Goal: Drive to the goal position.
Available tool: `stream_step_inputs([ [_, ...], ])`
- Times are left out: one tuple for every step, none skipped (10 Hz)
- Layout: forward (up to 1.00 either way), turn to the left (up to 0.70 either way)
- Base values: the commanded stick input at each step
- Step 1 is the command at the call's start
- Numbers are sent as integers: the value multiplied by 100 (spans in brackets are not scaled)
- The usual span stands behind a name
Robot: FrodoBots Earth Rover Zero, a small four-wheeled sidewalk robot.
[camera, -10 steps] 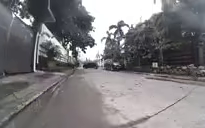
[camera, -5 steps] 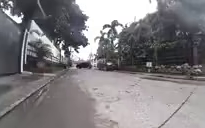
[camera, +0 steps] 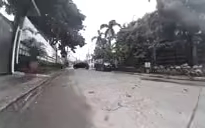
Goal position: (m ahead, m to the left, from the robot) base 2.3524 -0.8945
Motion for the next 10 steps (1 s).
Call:
stream_step_inputs([
  [70,0],
  [70,0],
  [70,10],
  [70,19],
  [70,29],
  [70,32],
  [70,22],
  [70,12],
  [70,3],
  [70,0],
])
